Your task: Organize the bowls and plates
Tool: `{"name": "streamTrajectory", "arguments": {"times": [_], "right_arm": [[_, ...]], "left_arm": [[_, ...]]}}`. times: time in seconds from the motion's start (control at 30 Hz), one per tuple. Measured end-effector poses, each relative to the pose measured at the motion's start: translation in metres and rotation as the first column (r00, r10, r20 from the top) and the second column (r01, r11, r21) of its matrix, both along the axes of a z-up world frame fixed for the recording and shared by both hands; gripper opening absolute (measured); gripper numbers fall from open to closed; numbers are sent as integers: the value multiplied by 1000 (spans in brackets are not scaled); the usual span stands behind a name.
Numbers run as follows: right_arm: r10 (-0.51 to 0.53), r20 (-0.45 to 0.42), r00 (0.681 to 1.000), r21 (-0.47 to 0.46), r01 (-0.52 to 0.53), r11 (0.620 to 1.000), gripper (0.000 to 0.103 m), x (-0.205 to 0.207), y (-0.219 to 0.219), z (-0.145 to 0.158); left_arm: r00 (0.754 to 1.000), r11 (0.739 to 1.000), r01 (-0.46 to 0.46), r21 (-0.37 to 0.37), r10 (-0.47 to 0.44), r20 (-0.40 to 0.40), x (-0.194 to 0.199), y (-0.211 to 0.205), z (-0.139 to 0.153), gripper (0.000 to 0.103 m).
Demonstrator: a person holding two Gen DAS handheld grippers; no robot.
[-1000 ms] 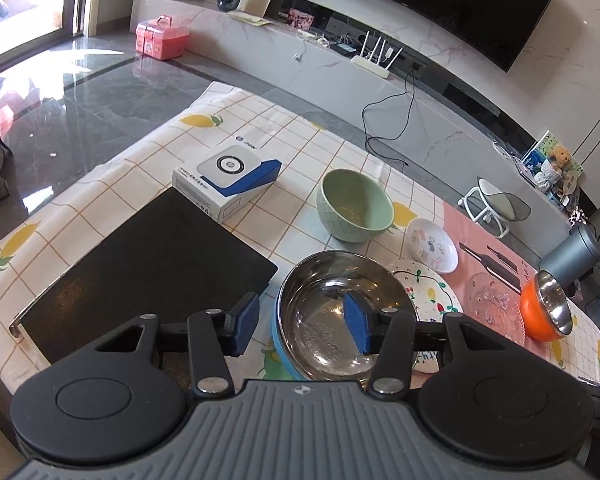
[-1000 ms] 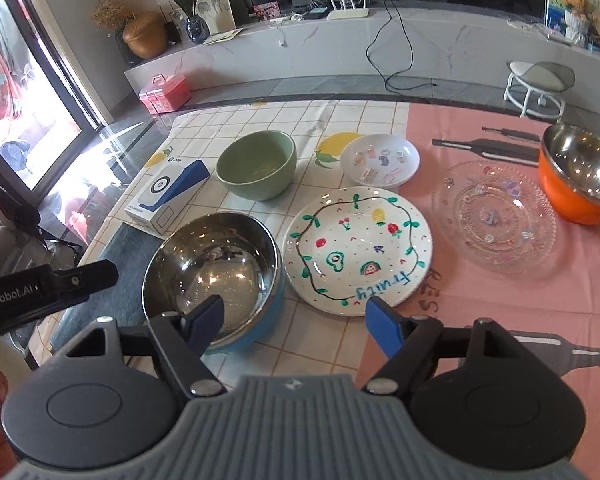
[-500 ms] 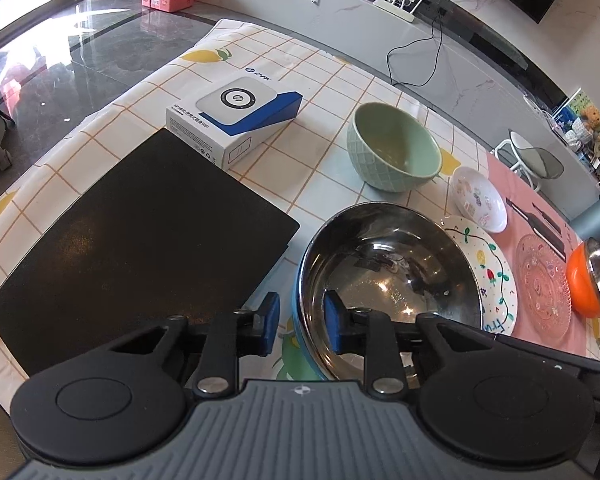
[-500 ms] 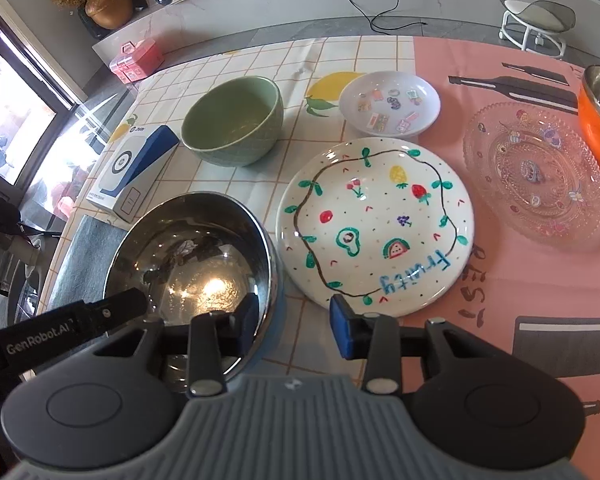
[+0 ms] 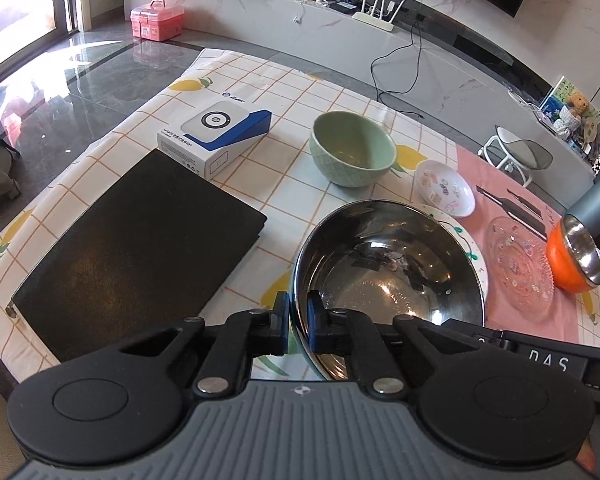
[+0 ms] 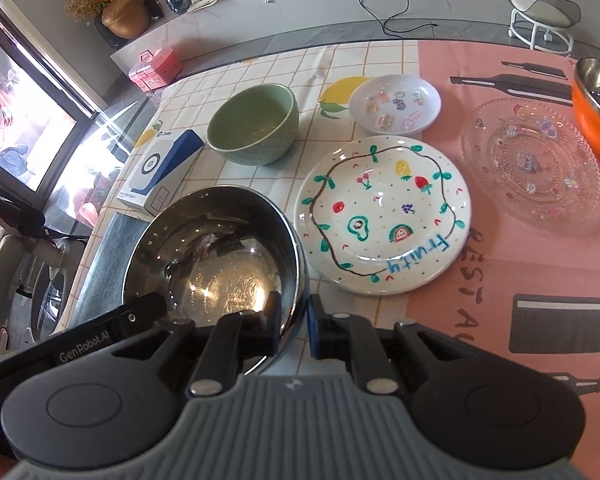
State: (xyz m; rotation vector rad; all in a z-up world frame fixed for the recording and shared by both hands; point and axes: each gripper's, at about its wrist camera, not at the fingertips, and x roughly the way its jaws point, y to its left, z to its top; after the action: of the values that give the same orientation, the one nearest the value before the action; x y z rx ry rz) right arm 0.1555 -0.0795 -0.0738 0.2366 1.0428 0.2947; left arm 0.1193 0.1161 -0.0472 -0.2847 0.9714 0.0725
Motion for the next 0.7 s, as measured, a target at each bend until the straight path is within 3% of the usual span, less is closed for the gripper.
{"name": "streamTrajectory", "arguments": {"times": [0.23, 0.43, 0.7], "right_arm": [[-29, -4, 1000, 61, 30, 998, 12, -47, -51, 21], [-63, -28, 998, 55, 65, 996, 13, -84, -86, 17], [-117, -77, 990, 59, 122, 991, 13, -108, -121, -3]], "left_arm": [[998, 998, 52, -41, -51, 32, -40, -33, 16, 10], [996, 991, 79, -108, -84, -40, -65, -55, -3, 10], [985, 986, 127, -112, -139, -105, -82, -86, -23, 11]]}}
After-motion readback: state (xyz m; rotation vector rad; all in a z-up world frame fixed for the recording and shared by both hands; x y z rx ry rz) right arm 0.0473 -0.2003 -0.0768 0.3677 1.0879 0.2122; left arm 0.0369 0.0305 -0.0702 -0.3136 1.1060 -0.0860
